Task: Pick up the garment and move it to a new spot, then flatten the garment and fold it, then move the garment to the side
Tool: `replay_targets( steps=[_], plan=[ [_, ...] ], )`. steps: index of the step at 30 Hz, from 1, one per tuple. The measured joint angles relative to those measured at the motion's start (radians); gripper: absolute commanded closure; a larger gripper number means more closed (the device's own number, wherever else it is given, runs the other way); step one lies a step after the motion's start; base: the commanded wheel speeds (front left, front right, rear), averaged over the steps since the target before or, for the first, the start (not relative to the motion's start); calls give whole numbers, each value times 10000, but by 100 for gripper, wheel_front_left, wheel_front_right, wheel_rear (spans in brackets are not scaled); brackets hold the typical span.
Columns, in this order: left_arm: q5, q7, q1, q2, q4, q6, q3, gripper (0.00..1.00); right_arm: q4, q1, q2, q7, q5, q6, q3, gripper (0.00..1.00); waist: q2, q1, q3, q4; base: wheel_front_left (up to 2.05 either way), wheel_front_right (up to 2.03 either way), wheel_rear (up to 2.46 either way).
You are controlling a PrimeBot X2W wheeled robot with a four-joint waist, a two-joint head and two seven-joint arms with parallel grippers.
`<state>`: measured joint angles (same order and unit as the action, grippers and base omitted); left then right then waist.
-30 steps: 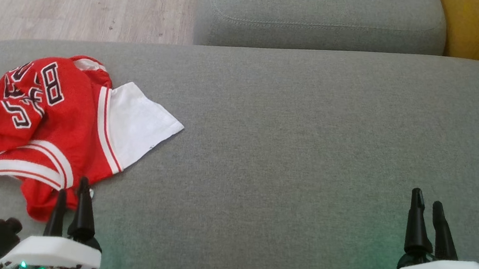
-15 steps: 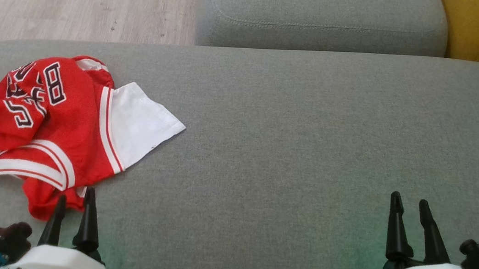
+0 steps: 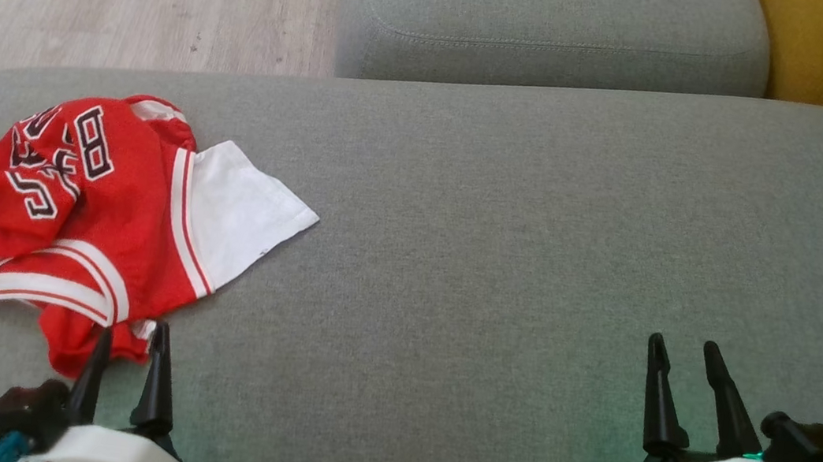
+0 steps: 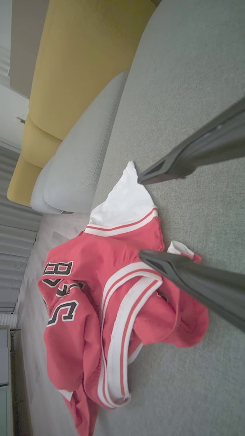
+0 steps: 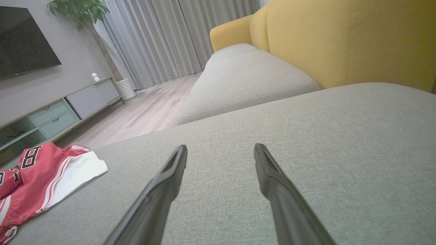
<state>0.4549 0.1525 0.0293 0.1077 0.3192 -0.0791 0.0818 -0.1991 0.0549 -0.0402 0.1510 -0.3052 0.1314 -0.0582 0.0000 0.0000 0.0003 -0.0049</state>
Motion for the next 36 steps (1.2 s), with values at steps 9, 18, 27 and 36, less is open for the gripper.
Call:
replay_targets(
  steps=[9,18,27,36],
  plan=[
    [-1057,286,60,84,15,86,119,0,-136,11,-2,267,742,0,-42,0,0,0,-14,7,0,0,0],
    [-1814,562,237,94,138,100,98,0,-316,32,-4,564,1507,0,-123,0,0,0,-28,-12,0,0,0],
    [-2504,780,241,75,424,81,-71,0,-771,178,-8,792,2165,0,-297,0,0,0,-63,6,0,0,0],
    [-2786,968,393,-8,897,-44,-196,0,-1202,173,-8,972,2554,0,-412,0,0,0,-92,2,0,0,0]
  ],
)
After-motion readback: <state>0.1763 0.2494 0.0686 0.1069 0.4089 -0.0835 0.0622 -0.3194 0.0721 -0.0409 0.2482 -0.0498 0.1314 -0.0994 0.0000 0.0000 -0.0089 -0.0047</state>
